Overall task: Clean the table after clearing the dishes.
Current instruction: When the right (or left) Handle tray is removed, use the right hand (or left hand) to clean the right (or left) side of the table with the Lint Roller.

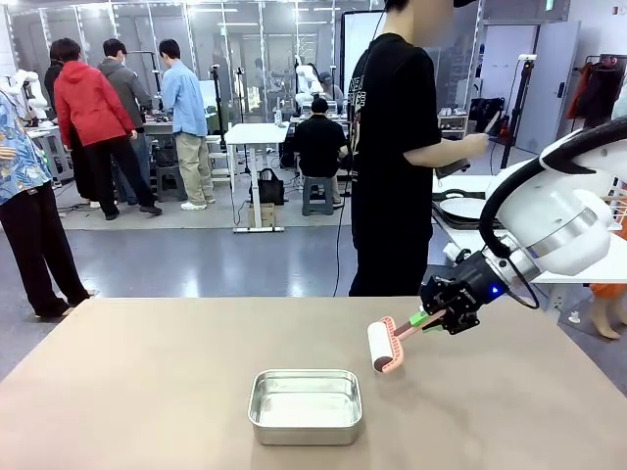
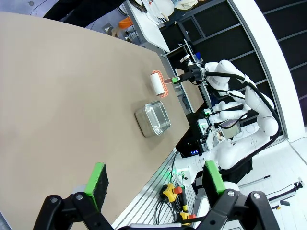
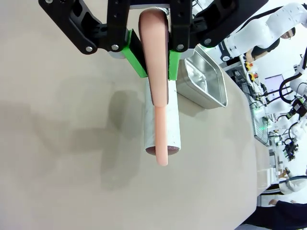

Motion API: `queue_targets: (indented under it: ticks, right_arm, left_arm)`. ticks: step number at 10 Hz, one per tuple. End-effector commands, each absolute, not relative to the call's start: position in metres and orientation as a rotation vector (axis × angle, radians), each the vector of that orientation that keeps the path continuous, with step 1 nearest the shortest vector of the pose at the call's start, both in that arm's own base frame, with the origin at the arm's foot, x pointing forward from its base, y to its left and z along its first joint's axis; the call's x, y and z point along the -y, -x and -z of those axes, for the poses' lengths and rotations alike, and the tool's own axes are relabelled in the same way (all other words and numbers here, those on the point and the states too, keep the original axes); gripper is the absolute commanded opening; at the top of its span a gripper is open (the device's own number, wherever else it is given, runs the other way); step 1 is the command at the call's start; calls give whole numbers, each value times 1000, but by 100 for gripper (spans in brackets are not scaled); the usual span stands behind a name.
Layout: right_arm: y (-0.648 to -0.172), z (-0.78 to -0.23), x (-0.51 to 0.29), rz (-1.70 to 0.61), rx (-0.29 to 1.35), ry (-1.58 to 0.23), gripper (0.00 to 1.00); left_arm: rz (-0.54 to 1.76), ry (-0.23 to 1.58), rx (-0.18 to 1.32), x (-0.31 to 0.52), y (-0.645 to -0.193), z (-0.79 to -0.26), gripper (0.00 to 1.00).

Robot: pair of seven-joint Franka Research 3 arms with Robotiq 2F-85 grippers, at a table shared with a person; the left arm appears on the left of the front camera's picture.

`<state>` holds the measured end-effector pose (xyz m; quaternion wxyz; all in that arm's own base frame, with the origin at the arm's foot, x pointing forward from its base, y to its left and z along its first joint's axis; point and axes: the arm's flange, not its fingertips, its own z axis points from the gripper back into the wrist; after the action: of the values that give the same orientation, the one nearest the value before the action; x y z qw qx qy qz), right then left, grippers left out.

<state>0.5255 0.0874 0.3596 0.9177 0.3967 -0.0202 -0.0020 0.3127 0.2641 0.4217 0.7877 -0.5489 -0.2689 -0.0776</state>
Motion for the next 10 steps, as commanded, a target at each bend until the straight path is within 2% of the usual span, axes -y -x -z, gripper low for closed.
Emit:
queue_targets:
  ticks: [1, 10]
  right_arm:
    - [-527, -351, -88, -10, 74, -854, 23]
    - [-523, -310, -64, -20, 42, -798, 23]
  left_arm:
    - [165, 1173, 595, -262, -309, -423, 100]
    - [165, 1173, 595, -262, -309, -423, 100]
